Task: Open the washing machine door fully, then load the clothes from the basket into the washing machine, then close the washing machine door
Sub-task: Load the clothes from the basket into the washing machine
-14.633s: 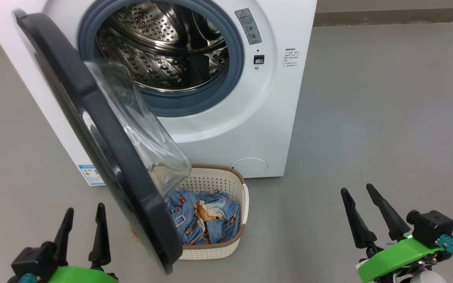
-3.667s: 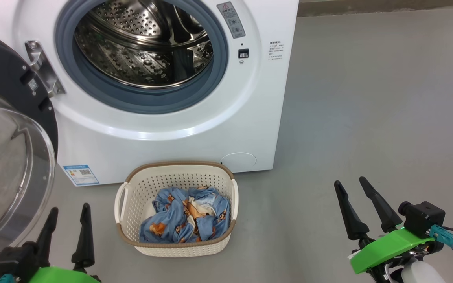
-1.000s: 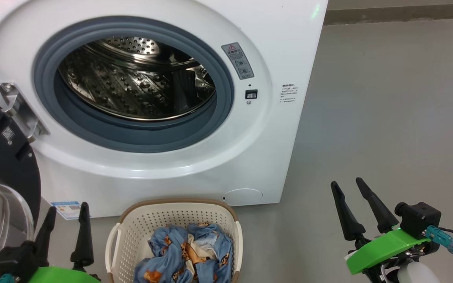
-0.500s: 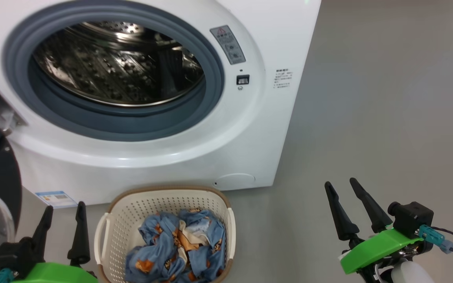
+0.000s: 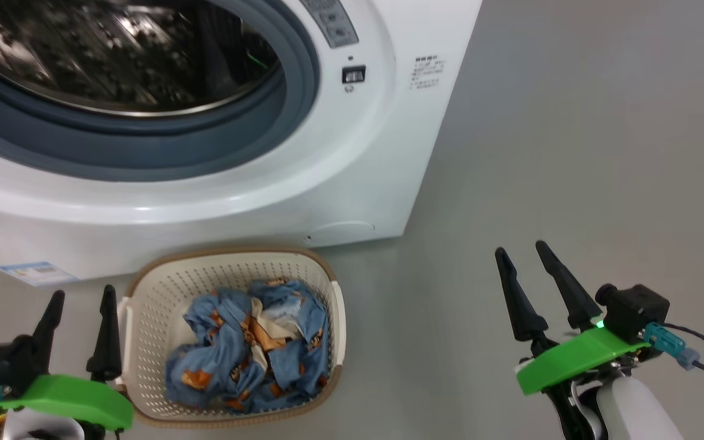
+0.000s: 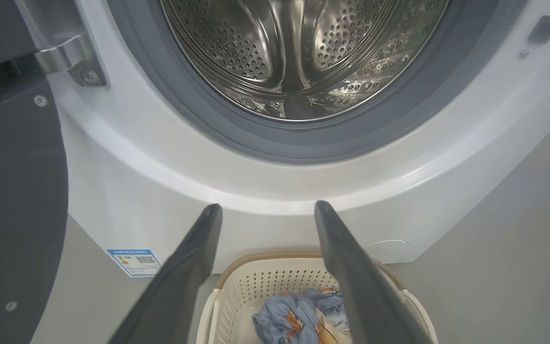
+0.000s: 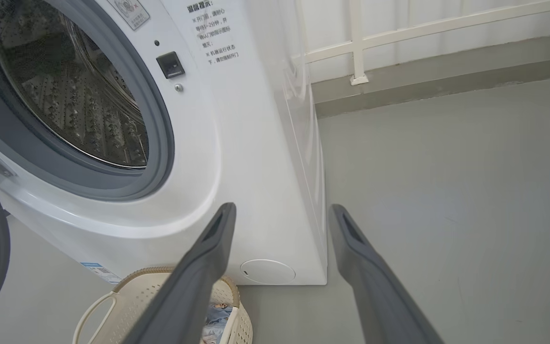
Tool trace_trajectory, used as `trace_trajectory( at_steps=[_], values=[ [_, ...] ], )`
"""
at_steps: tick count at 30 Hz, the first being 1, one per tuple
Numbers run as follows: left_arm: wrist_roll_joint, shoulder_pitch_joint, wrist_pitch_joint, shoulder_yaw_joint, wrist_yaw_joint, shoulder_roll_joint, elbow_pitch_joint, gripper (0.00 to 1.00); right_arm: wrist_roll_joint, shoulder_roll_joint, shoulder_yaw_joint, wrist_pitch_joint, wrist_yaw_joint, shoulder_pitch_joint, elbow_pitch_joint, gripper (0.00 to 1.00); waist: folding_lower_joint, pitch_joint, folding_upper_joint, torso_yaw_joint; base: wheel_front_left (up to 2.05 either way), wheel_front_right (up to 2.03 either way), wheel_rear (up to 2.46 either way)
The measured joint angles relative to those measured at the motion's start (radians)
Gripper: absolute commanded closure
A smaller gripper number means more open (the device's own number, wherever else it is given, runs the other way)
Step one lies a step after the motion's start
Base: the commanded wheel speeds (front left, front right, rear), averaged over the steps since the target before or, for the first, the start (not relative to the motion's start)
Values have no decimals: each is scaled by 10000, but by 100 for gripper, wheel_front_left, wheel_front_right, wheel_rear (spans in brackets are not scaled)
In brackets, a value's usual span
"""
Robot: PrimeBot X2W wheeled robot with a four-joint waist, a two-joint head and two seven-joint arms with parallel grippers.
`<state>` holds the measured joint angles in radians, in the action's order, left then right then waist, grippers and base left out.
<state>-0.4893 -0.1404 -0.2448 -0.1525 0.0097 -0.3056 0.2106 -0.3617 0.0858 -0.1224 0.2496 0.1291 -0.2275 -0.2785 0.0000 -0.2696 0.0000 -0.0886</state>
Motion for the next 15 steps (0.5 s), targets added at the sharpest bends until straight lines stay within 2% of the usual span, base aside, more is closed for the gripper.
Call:
trace_trajectory(
  at_steps=[12, 15],
  values=[
    [0, -1088, 86, -113, -424, -265, 1137, 0, 100, -240, 2, 0, 0, -725, 169, 0, 0, -1535, 0, -381, 0, 0, 0],
    [-79, -1377, 84, -215, -700, -276, 1427, 0, 100, -251, -2, 0, 0, -866, 230, 0, 0, -1872, 0, -460, 0, 0, 0]
  ],
)
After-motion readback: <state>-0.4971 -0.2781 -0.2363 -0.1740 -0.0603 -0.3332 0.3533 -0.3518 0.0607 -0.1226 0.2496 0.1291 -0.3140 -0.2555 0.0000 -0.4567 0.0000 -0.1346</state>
